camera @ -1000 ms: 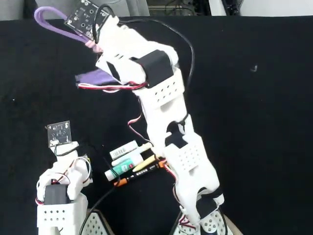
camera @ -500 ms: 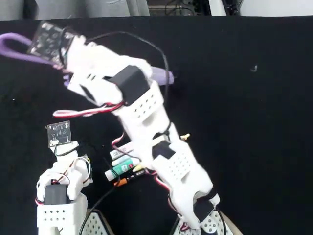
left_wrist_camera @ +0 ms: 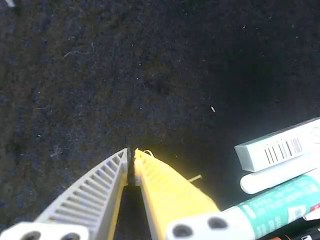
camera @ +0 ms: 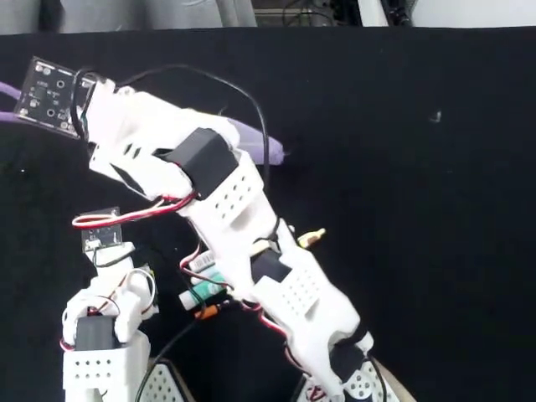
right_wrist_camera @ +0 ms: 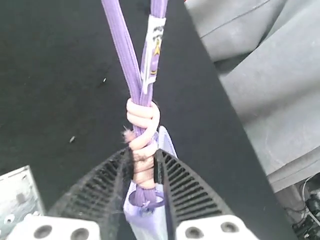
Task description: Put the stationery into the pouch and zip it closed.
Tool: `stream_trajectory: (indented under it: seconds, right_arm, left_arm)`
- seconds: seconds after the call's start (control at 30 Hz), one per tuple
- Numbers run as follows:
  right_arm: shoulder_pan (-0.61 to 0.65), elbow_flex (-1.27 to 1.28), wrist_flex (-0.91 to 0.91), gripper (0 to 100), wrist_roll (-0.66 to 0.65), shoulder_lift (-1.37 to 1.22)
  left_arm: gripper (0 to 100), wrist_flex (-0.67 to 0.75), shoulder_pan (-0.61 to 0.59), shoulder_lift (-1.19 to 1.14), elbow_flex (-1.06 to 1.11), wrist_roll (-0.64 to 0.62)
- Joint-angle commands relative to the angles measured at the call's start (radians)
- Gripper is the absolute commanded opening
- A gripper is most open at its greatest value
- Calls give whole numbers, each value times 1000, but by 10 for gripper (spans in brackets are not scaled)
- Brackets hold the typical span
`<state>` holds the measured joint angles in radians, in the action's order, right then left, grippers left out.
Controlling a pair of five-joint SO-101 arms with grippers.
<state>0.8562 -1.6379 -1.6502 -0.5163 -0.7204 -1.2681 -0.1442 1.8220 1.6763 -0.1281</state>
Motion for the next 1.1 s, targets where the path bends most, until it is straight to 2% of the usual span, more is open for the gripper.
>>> stream_trajectory:
  seconds: [0.0,0.1,0.3,0.53,0.9,1.07]
  right_arm:
    - [-43,-33,71,11,6,68]
    - [-107,-35,110,11,23,104]
    - [-299,-35,178,11,189,170]
    - [-459,-33,210,11,233,229]
    - [-597,-27,307,11,290,251]
    - [-608,-25,229,11,316,248]
  left_arm:
    - [30,-3,-5,-3,24,-6]
    - [30,-3,-5,-3,24,-6]
    - [30,-3,-5,-3,24,-6]
    - [30,-3,-5,-3,24,-6]
    - [30,-3,-5,-3,24,-6]
    - [30,-3,-5,-3,24,-6]
